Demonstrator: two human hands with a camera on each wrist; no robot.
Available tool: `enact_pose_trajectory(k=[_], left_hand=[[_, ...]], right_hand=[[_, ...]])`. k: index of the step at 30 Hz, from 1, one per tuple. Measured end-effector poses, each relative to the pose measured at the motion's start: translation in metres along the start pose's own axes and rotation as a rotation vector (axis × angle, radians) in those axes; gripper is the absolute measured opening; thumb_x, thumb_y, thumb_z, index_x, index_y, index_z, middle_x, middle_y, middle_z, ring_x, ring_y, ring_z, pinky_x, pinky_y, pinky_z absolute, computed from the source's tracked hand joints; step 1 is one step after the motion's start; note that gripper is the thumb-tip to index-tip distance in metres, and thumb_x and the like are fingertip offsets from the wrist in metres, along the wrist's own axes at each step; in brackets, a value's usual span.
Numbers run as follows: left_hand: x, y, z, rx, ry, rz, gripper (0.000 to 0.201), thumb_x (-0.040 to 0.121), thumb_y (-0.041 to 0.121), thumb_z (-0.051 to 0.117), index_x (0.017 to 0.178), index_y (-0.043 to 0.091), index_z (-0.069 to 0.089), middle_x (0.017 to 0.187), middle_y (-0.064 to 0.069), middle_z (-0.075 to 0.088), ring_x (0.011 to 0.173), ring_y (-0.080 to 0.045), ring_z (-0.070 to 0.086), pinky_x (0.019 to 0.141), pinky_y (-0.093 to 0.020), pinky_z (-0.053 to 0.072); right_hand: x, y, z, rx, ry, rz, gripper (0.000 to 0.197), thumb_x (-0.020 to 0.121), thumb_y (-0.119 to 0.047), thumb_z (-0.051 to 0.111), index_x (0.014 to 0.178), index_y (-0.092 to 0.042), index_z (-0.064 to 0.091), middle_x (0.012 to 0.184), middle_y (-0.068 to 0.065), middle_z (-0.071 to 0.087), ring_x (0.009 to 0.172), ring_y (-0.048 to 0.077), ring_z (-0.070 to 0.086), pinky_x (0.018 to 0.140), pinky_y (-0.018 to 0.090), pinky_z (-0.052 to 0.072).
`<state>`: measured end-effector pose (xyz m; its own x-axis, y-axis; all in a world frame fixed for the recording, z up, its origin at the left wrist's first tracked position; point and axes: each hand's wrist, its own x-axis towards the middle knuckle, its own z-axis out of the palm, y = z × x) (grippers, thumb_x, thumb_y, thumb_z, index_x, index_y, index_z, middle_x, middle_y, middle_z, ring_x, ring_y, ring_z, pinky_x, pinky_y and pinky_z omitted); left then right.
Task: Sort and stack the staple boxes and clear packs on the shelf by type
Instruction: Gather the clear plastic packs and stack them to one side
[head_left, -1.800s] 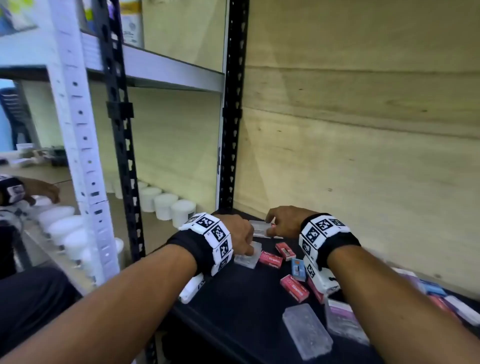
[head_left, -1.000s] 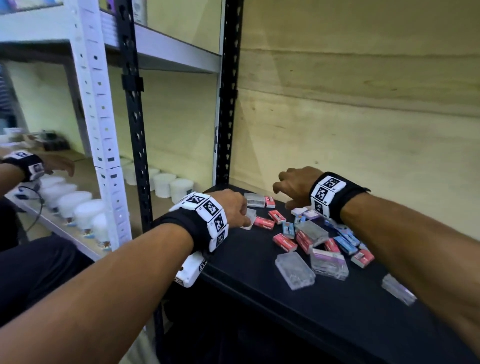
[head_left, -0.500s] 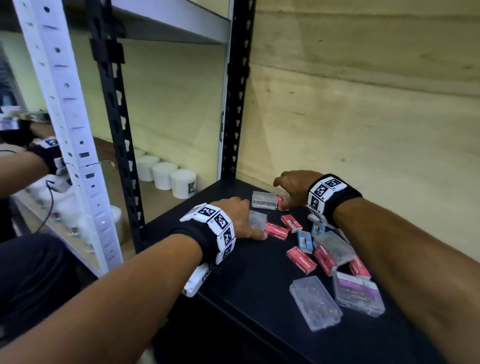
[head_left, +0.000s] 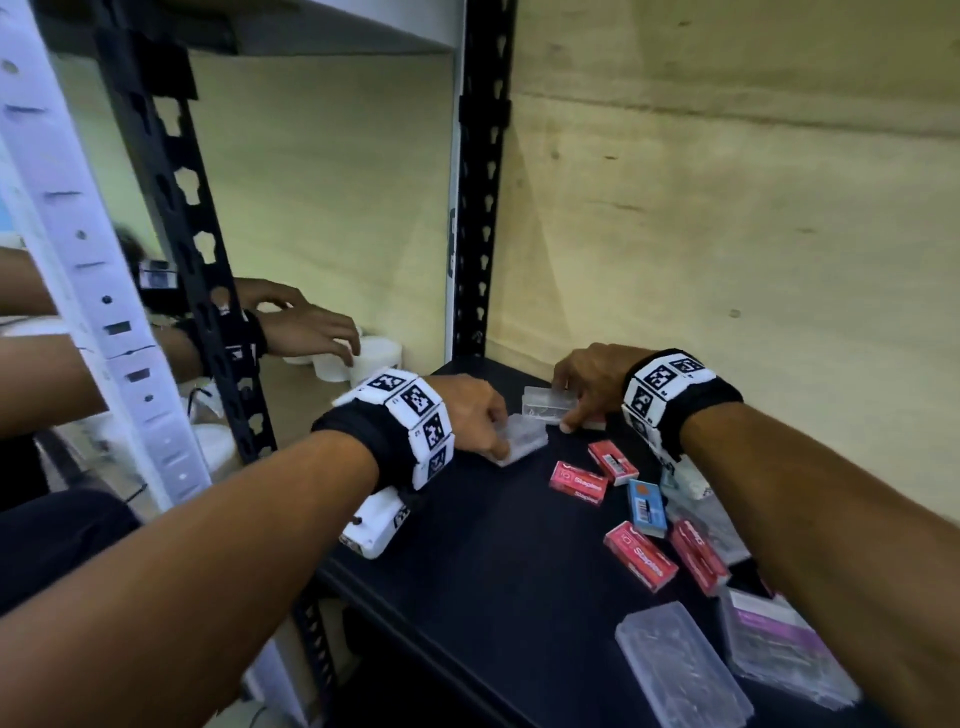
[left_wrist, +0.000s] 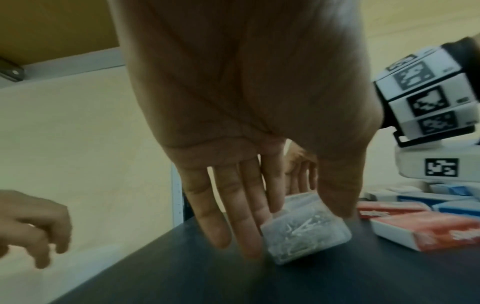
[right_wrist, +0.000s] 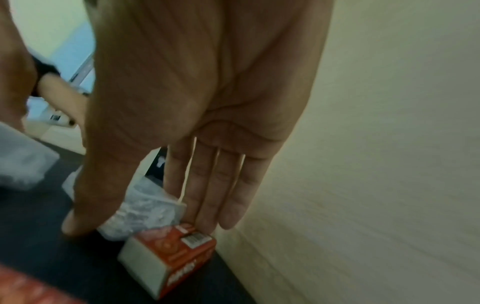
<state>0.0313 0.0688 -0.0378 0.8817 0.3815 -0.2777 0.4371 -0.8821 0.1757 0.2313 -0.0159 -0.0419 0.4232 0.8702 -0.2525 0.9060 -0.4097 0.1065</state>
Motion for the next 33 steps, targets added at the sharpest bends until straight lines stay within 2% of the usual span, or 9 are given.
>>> enact_pose_trajectory(k=[4, 9, 12, 17, 23, 25, 28, 30, 33], left_hand=[[0.009, -0.009, -0.017, 0.016, -0.058, -0.007, 0.038, 0.095, 0.03, 0.051, 0.133, 0.028, 0.057, 0.129, 0.008, 0.056, 0.12, -0.015, 0.05, 0.098, -0.024, 0.034], [0.024, -0.017, -0.019, -0.047, -0.056, -0.048, 0.031, 0.1, 0.029, 0.039, 0.125, 0.028, 0.057, 0.09, 0.005, 0.064, 0.095, -0.016, 0.065, 0.09, -0.026, 0.045], [0.033, -0.024, -0.014, -0.111, -0.015, -0.049, 0.031, 0.102, 0.031, 0.034, 0.123, 0.025, 0.056, 0.105, -0.003, 0.069, 0.089, -0.018, 0.069, 0.089, -0.029, 0.05], [0.037, -0.028, -0.013, -0.143, -0.005, -0.047, 0.03, 0.102, 0.034, 0.033, 0.125, 0.028, 0.052, 0.114, -0.003, 0.065, 0.093, -0.023, 0.07, 0.059, -0.02, 0.044], [0.036, -0.031, -0.017, 0.023, -0.021, -0.053, 0.029, 0.09, 0.041, 0.059, 0.114, 0.029, 0.048, 0.104, 0.006, 0.057, 0.093, -0.015, 0.055, 0.073, -0.025, 0.039], [0.039, -0.034, -0.017, 0.04, -0.007, -0.07, 0.031, 0.088, 0.037, 0.064, 0.113, 0.029, 0.046, 0.096, 0.008, 0.055, 0.09, -0.014, 0.053, 0.074, -0.025, 0.038], [0.047, -0.038, -0.017, 0.048, 0.069, -0.08, 0.035, 0.091, 0.029, 0.06, 0.123, 0.026, 0.047, 0.085, 0.007, 0.055, 0.083, -0.015, 0.056, 0.071, -0.026, 0.044], [0.052, -0.04, -0.019, 0.069, 0.122, -0.091, 0.036, 0.093, 0.023, 0.056, 0.128, 0.024, 0.046, 0.09, 0.001, 0.06, 0.076, -0.016, 0.053, 0.065, -0.024, 0.042], [0.062, -0.04, -0.022, 0.067, 0.132, -0.128, 0.04, 0.094, 0.014, 0.051, 0.132, 0.022, 0.044, 0.116, -0.011, 0.062, 0.073, -0.019, 0.053, 0.055, -0.024, 0.041]], right_hand=[[0.004, 0.009, -0.006, 0.087, -0.066, 0.008, 0.049, 0.079, -0.051, 0.073, 0.122, -0.028, 0.066, 0.111, -0.006, 0.069, 0.103, 0.018, 0.063, 0.097, 0.038, 0.048], [0.012, 0.018, -0.007, 0.12, -0.057, 0.04, 0.019, 0.083, -0.056, 0.061, 0.086, -0.039, 0.068, 0.093, -0.011, 0.072, 0.093, 0.015, 0.065, 0.096, 0.042, 0.049], [0.015, 0.018, -0.01, 0.168, -0.066, 0.064, 0.019, 0.088, -0.051, 0.058, 0.078, -0.036, 0.065, 0.088, -0.01, 0.069, 0.092, 0.016, 0.064, 0.096, 0.043, 0.049], [0.02, 0.017, -0.009, 0.21, -0.08, 0.101, 0.019, 0.096, -0.043, 0.052, 0.085, -0.028, 0.058, 0.077, -0.011, 0.065, 0.083, 0.013, 0.062, 0.097, 0.041, 0.049], [0.021, 0.011, -0.01, 0.213, -0.07, 0.104, 0.017, 0.101, -0.035, 0.046, 0.091, -0.024, 0.055, 0.077, -0.006, 0.062, 0.071, 0.014, 0.057, 0.083, 0.036, 0.05], [0.02, 0.006, -0.01, 0.212, -0.025, 0.095, 0.018, 0.101, -0.03, 0.048, 0.084, -0.025, 0.054, 0.084, -0.004, 0.06, 0.076, 0.016, 0.057, 0.077, 0.032, 0.048], [0.022, 0.005, -0.007, 0.245, -0.002, 0.114, 0.019, 0.1, -0.033, 0.05, 0.083, -0.025, 0.054, 0.091, -0.002, 0.059, 0.084, 0.02, 0.057, 0.081, 0.032, 0.05], [0.022, 0.006, -0.008, 0.221, -0.016, 0.125, 0.028, 0.099, -0.039, 0.047, 0.076, -0.025, 0.051, 0.081, -0.004, 0.057, 0.081, 0.021, 0.055, 0.083, 0.034, 0.049], [0.02, 0.008, -0.01, 0.244, -0.072, 0.15, 0.039, 0.099, -0.044, 0.043, 0.068, -0.02, 0.052, 0.068, -0.003, 0.056, 0.072, 0.022, 0.055, 0.084, 0.036, 0.048]])
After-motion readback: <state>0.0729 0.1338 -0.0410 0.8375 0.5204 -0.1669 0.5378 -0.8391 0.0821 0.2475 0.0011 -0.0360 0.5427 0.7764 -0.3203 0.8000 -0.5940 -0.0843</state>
